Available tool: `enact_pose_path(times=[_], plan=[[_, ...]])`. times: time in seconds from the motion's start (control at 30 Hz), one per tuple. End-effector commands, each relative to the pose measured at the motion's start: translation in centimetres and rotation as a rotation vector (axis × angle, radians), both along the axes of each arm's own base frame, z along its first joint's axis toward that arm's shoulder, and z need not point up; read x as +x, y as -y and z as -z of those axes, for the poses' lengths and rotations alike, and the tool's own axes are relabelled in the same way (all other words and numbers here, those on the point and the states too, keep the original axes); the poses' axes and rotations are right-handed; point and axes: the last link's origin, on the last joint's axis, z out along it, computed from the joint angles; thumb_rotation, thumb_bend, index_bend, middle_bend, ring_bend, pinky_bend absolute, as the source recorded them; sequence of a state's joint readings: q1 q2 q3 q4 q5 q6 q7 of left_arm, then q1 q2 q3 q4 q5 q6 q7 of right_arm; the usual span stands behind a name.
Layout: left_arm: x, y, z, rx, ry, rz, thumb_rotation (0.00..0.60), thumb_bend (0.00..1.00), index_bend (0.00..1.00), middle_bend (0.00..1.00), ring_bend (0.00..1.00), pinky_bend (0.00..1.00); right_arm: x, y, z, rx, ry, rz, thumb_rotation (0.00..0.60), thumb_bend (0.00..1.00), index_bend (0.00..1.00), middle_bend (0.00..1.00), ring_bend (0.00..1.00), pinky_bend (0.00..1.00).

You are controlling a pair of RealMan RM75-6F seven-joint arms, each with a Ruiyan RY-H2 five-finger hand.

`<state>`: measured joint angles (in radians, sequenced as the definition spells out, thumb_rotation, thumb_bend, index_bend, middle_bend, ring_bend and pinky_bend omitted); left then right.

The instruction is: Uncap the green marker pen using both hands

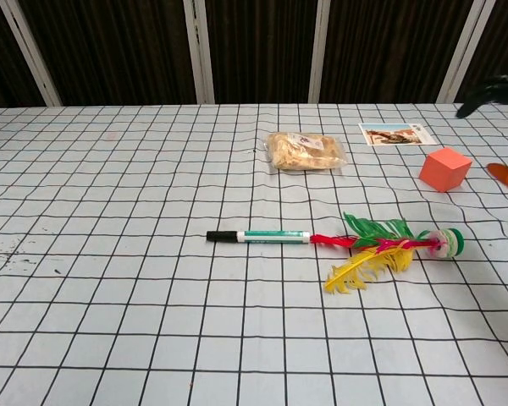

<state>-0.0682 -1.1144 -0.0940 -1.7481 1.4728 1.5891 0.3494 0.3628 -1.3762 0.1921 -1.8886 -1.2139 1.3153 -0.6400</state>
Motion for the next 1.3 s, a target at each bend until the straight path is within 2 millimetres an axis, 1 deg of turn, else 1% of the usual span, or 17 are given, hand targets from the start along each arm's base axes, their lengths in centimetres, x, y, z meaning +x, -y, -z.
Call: enact_pose_path(times=[0.03, 0.1, 0.2, 0.43, 0.6, 0.7, 0.83, 0.9, 1.1, 1.3], plan=[[0.0, -0.1, 0.1, -0.005, -0.003, 0.0, 0.6, 0.41, 0.13, 0.03, 0.0, 0.0, 4.7, 1.0, 4.2, 0.113, 0.021, -0.036, 0.6, 0.44, 0.24, 0.07, 0.09, 0.0], [-0.1, -0.3, 0.2, -0.011, -0.012, -0.001, 0.6, 0.41, 0.13, 0.03, 0.0, 0.0, 6.4, 1.3, 6.0, 0.152, 0.034, -0.035, 0.6, 0.44, 0.24, 0.07, 0.09, 0.0], [-0.1, -0.5, 0.2, -0.014, -0.011, -0.002, 0.6, 0.41, 0.13, 0.03, 0.0, 0.0, 8.0, 1.7, 8.3, 0.196, 0.028, -0.027, 0.6, 0.44, 0.24, 0.06, 0.08, 0.0], [-0.5, -0.6, 0.2, -0.013, -0.022, -0.013, 0.6, 0.41, 0.13, 0.02, 0.0, 0.0, 10.9, 2.3, 13.1, 0.274, 0.003, -0.019, 0.6, 0.44, 0.24, 0.05, 0.08, 0.0], [-1.0, -0.7, 0.3, -0.018, -0.032, -0.027, 0.6, 0.41, 0.13, 0.02, 0.0, 0.0, 12.4, 3.0, 15.7, 0.301, -0.005, -0.01, 0.6, 0.44, 0.24, 0.05, 0.08, 0.0], [-1.4, -0.9, 0.2, -0.019, -0.037, -0.035, 0.6, 0.41, 0.13, 0.02, 0.0, 0.0, 12.9, 3.4, 16.8, 0.31, -0.012, 0.002, 0.6, 0.44, 0.26, 0.05, 0.08, 0.0], [-2.1, -1.0, 0.0, -0.011, -0.044, -0.055, 0.6, 0.41, 0.13, 0.02, 0.0, 0.0, 12.9, 4.2, 17.6, 0.31, -0.018, 0.028, 0.6, 0.44, 0.27, 0.05, 0.08, 0.0], [-2.4, -1.0, -0.1, -0.008, -0.045, -0.061, 0.6, 0.41, 0.13, 0.02, 0.0, 0.0, 12.7, 4.4, 17.8, 0.31, -0.019, 0.039, 0.6, 0.44, 0.27, 0.05, 0.08, 0.0], [-3.0, -0.9, -0.4, -0.001, -0.055, -0.07, 0.6, 0.41, 0.13, 0.02, 0.0, 0.0, 11.9, 5.4, 18.3, 0.312, -0.027, 0.074, 0.6, 0.44, 0.33, 0.05, 0.08, 0.0], [-3.2, -0.9, -0.8, 0.01, -0.061, -0.077, 0.6, 0.41, 0.13, 0.02, 0.0, 0.0, 11.5, 5.8, 18.6, 0.313, -0.027, 0.078, 0.6, 0.44, 0.38, 0.06, 0.08, 0.0]])
